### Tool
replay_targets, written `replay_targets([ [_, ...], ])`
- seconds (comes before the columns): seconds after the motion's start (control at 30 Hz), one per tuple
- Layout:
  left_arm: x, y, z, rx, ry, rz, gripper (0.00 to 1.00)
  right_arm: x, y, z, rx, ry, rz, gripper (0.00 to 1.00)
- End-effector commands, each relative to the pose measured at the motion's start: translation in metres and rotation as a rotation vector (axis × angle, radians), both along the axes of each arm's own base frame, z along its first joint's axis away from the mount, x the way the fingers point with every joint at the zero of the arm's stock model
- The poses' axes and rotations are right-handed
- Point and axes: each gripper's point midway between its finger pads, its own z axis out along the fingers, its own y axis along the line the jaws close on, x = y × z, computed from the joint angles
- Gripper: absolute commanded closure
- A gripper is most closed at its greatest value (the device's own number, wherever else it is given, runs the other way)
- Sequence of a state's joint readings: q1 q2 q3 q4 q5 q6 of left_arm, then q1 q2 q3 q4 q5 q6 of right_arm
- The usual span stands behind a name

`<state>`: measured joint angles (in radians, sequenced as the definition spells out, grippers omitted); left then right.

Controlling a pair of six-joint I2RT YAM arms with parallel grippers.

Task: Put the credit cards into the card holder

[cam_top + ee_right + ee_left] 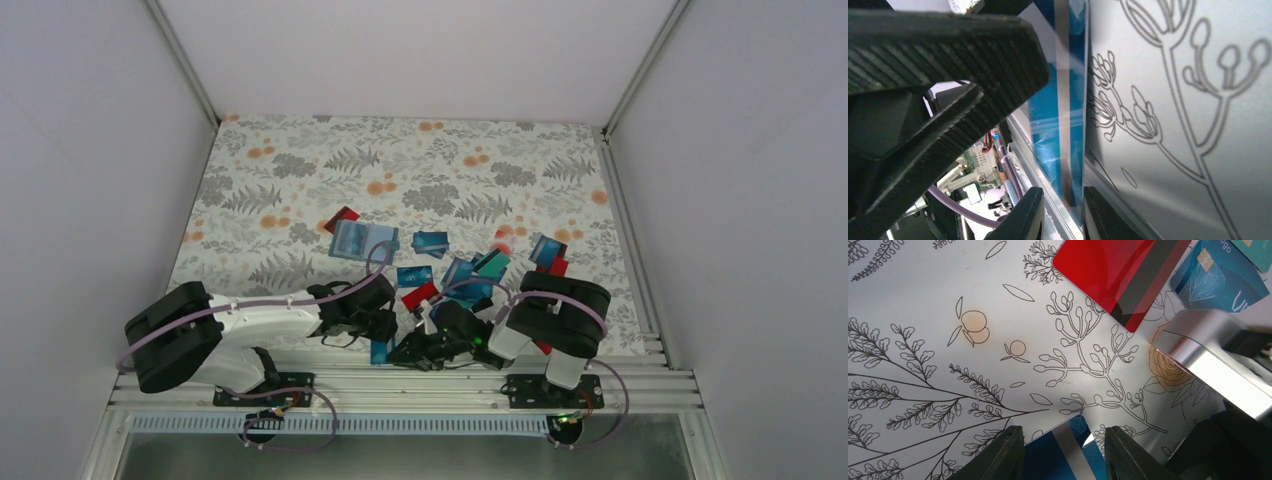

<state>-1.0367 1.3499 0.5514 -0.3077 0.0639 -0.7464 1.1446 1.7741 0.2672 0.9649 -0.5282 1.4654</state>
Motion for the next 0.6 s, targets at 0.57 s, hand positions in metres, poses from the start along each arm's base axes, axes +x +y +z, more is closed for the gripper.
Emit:
replay_targets([
  [0.57, -0.003, 0.020, 0.009, 0.082, 0.025, 0.083, 0.58, 0.011, -0.012, -0.021, -0.021, 0.017, -0.003, 0.96],
])
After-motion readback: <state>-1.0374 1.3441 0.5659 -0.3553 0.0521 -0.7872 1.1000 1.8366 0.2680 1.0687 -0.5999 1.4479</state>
